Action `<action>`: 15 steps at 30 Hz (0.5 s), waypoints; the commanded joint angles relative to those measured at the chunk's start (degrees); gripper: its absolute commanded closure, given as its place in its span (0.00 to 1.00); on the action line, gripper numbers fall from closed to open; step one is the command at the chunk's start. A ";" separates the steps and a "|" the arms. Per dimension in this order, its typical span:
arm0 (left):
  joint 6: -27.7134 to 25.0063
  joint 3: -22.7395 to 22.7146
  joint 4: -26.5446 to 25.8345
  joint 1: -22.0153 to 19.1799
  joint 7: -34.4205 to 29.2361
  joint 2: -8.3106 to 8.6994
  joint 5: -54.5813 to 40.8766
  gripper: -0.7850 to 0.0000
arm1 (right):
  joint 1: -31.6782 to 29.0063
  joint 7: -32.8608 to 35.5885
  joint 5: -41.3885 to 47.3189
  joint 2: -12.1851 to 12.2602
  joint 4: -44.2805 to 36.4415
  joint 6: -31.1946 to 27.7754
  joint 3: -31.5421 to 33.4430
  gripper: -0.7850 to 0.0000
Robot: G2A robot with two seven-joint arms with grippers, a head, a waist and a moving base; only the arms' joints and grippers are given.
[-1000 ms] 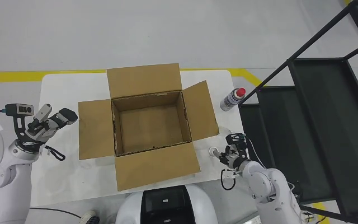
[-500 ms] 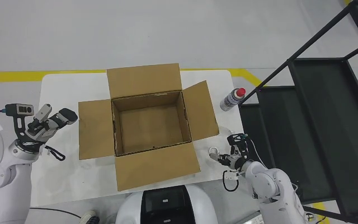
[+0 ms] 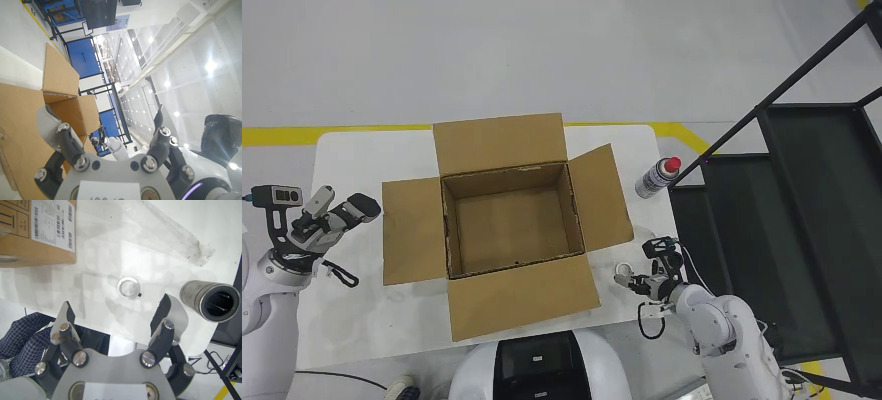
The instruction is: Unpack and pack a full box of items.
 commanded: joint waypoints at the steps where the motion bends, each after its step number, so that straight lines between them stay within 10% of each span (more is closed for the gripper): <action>1: 0.00 0.00 0.00 0.00 0.00 0.00 0.00 0.00 | 0.71 0.21 0.27 0.10 1.08 0.64 -0.13 0.11; 7: 0.00 0.00 0.00 0.00 0.00 0.00 0.00 0.00 | 3.64 1.24 0.70 0.43 5.70 2.81 -0.76 0.41; 15: 0.00 0.00 0.00 0.00 0.00 0.00 0.00 0.00 | 5.12 -0.84 -3.55 0.74 8.28 6.97 -2.68 0.45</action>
